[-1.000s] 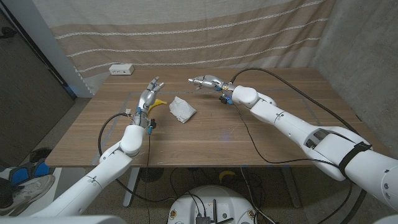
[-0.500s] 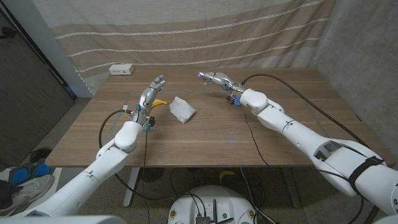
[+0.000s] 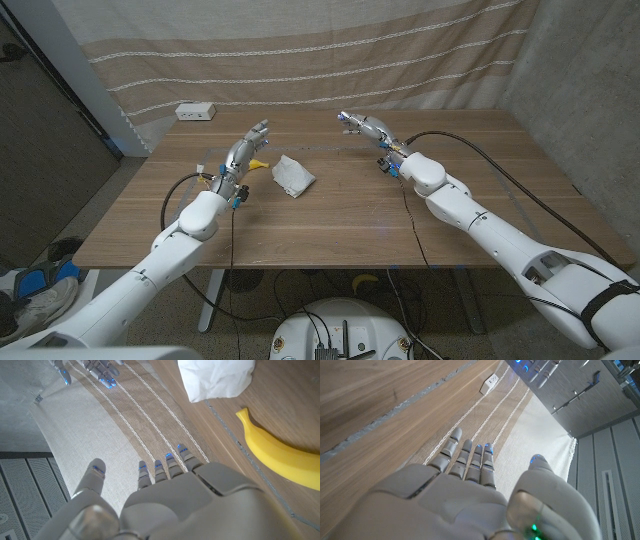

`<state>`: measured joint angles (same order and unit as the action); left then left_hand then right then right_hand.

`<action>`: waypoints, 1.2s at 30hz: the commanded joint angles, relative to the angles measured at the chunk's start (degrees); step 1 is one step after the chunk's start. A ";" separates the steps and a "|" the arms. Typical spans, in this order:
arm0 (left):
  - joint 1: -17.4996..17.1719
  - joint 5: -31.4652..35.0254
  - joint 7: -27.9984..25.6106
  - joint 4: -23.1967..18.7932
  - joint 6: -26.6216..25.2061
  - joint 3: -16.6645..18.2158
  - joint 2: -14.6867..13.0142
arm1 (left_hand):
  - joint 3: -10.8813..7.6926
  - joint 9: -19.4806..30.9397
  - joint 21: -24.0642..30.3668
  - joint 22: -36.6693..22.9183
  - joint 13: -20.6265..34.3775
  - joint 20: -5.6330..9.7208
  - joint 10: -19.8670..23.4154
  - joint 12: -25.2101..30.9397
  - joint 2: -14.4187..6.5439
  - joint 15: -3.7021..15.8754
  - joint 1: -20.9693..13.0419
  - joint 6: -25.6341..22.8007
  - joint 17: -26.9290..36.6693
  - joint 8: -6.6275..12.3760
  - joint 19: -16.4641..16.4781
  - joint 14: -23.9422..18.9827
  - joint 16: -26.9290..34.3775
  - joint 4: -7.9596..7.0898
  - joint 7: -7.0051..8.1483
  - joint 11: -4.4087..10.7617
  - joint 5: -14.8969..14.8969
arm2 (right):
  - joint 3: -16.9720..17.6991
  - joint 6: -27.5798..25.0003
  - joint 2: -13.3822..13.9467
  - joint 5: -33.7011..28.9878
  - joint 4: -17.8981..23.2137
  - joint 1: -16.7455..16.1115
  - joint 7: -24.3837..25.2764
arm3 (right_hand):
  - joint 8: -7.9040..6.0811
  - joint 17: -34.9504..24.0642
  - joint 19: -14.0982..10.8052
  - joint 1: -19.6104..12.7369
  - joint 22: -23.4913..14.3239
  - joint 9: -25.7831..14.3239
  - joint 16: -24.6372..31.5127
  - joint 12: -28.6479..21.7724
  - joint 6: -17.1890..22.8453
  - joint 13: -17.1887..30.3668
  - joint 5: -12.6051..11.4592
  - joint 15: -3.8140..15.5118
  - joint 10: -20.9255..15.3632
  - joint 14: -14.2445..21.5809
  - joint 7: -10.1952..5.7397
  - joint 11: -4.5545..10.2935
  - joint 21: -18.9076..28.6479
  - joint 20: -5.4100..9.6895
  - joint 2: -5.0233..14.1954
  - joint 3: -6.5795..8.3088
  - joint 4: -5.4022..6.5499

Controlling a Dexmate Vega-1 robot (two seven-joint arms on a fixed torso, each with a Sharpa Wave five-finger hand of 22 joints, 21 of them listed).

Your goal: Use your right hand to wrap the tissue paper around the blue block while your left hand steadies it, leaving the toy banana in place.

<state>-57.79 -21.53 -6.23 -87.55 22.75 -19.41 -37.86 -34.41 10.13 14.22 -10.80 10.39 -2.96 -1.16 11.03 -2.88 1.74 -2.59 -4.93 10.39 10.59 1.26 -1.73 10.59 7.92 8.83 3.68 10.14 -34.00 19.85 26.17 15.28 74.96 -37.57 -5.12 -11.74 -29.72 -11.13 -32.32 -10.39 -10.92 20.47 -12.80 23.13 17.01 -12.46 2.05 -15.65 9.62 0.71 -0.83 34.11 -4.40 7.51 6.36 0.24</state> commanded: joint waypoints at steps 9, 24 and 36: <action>1.35 -6.72 7.71 1.62 1.10 -0.56 0.05 | -0.29 0.06 0.17 -0.14 0.16 0.09 -0.22 0.09 -0.55 0.78 0.22 -0.21 0.17 -0.03 0.25 0.22 0.13 0.11 0.41 0.08 0.15 | 5.74 1.13 2.91 5.96 7.51 -9.48 7.51 | -0.40 0.38 -0.26 -0.46 -0.17 -0.13 -0.37 -0.13 0.99 -0.35 0.38 -0.63 -0.72 0.13 0.15 -0.67 -0.32 -0.64 0.58 0.73 -1.04; 2.25 -8.08 9.25 1.91 0.36 -0.66 -0.07 | -0.20 0.04 0.22 -0.17 0.15 0.16 -0.11 0.19 -0.41 1.00 0.44 -0.46 0.17 0.05 0.62 -0.04 0.24 0.15 0.44 0.14 0.12 | 9.55 4.80 2.73 9.96 7.20 -13.95 9.50 | -0.40 0.77 -0.22 -0.51 -0.15 -0.13 -0.59 -0.13 1.49 -0.65 0.41 -0.78 -0.97 0.30 0.55 -0.86 -0.58 -0.73 0.72 1.16 -1.72; 3.76 -8.22 10.19 2.25 -1.00 -1.39 0.00 | -0.17 0.04 0.16 -0.19 0.14 0.14 0.04 0.28 -0.37 1.11 0.59 -0.63 0.17 0.08 0.68 -0.11 0.27 0.16 0.43 0.17 0.11 | 14.39 9.77 1.74 12.16 7.49 -18.90 14.28 | -0.44 0.95 -0.29 -0.61 -0.15 -0.14 -0.59 -0.30 1.96 -0.84 0.32 -0.93 -1.56 0.63 0.91 -1.22 -0.72 -0.99 0.82 1.51 -2.26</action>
<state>-54.86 -29.39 3.36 -85.26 23.09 -20.37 -37.78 -34.41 10.14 14.22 -10.78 10.40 -2.65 -1.15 11.03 -2.88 1.74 -2.59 -5.12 10.40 10.59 1.56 -1.74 10.59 7.92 9.01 3.68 10.14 -23.53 25.87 28.66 25.59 82.27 -52.40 5.38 -11.74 -28.67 -11.23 -32.89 -10.40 -10.94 19.90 -12.80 24.56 16.22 -11.97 1.20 -16.78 9.84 1.32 -1.95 33.46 -5.14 8.16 7.69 -1.59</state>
